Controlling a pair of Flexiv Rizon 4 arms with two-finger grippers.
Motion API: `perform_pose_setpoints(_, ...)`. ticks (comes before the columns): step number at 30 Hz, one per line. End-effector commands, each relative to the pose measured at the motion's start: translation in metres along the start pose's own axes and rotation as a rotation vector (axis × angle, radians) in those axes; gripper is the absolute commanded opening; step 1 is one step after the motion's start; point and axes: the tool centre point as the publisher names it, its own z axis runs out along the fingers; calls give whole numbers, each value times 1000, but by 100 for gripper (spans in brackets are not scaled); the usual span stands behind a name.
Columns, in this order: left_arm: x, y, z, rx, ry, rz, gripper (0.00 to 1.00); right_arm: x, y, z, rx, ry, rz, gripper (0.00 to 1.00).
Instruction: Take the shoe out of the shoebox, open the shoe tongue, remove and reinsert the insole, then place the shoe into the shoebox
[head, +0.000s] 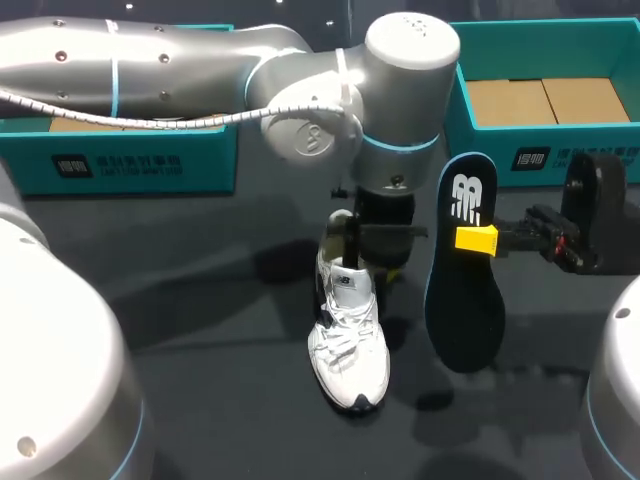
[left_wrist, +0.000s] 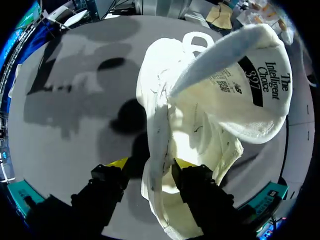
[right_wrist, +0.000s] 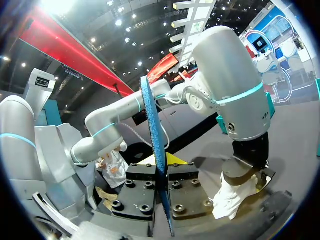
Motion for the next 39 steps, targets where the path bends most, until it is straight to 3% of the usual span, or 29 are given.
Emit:
perform_pose_setpoints(1,24,-1,-27,-36,-120,-5,100,2,-1,1,1,-5,1,0)
perform_pose_setpoints(5,33,3,-62,-45,-333,10,100,2,-1,1,1,-5,1,0)
perform_pose_setpoints(6,36,3,-74,-66,-432,20,100,2,-1,1,1,-5,1,0)
perform_pose_setpoints(20,36,3,-74,-66,-432,20,100,2,-1,1,1,-5,1,0)
perform_pose_setpoints(23,36,5,-82,-78,-539,40,100,2,-1,1,1,-5,1,0)
perform_pose_setpoints(30,38,15,-139,-144,-958,176,100,2,-1,1,1,-5,1,0)
perform_pose_setpoints(39,38,15,-139,-144,-958,176,100,2,-1,1,1,-5,1,0)
